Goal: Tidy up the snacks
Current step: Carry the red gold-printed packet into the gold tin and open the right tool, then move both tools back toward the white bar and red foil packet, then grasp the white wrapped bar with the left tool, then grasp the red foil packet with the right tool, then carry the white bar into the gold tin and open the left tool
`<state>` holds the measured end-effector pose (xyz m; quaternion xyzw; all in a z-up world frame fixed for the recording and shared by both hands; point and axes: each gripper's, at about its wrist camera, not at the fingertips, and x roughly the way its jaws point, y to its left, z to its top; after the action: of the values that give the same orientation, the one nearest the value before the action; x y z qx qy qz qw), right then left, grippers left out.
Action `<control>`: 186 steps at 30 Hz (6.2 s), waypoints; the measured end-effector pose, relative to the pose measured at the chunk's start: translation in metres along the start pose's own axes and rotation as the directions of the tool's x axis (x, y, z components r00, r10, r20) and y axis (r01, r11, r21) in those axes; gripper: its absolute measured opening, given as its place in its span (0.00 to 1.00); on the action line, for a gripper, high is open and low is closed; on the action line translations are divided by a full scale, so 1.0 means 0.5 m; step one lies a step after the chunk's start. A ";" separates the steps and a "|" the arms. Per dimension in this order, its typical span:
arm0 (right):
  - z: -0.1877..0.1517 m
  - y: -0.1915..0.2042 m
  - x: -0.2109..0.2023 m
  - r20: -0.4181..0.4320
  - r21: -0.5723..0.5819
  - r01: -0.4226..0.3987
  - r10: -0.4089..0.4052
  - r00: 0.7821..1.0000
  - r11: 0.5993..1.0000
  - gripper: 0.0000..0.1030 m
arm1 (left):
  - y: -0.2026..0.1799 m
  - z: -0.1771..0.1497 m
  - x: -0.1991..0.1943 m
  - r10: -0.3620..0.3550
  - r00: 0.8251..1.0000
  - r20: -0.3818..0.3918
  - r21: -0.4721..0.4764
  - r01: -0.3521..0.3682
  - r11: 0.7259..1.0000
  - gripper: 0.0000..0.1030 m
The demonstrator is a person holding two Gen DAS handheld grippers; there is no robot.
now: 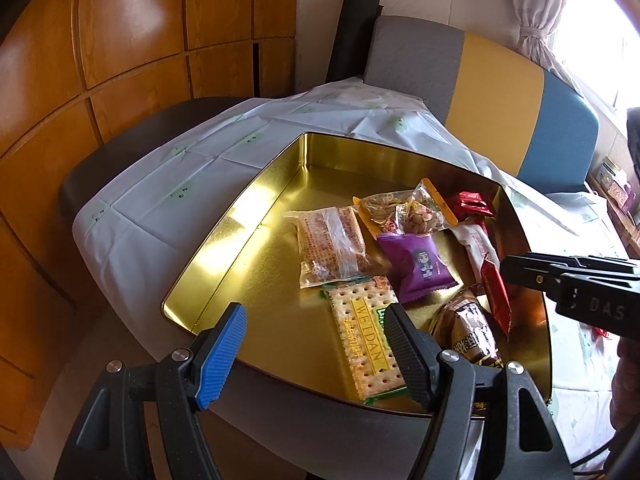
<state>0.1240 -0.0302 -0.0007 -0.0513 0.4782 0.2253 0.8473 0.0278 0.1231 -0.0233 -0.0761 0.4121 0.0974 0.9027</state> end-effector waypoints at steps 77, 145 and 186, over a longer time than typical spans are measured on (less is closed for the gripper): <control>-0.268 -0.649 -0.264 0.004 0.716 0.209 -0.304 0.953 0.666 0.77 | -0.457 -0.012 -0.028 -0.301 0.933 -0.197 0.434 0.359 0.827 0.58; -0.194 -0.549 -0.049 -0.145 0.383 0.320 -0.285 0.947 0.867 0.39 | -0.547 -0.136 0.057 -0.365 0.914 -0.175 0.490 0.403 0.773 0.36; -0.205 -0.515 -0.042 -0.136 0.274 0.359 -0.333 0.933 0.892 0.41 | 0.015 0.057 0.075 -0.109 0.987 -0.118 -0.015 0.108 0.994 0.35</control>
<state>0.1451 -0.2983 -0.0715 -0.0184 0.5254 -0.0054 0.8507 0.0708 0.1409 -0.0339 -0.1080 0.4599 0.0455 0.8802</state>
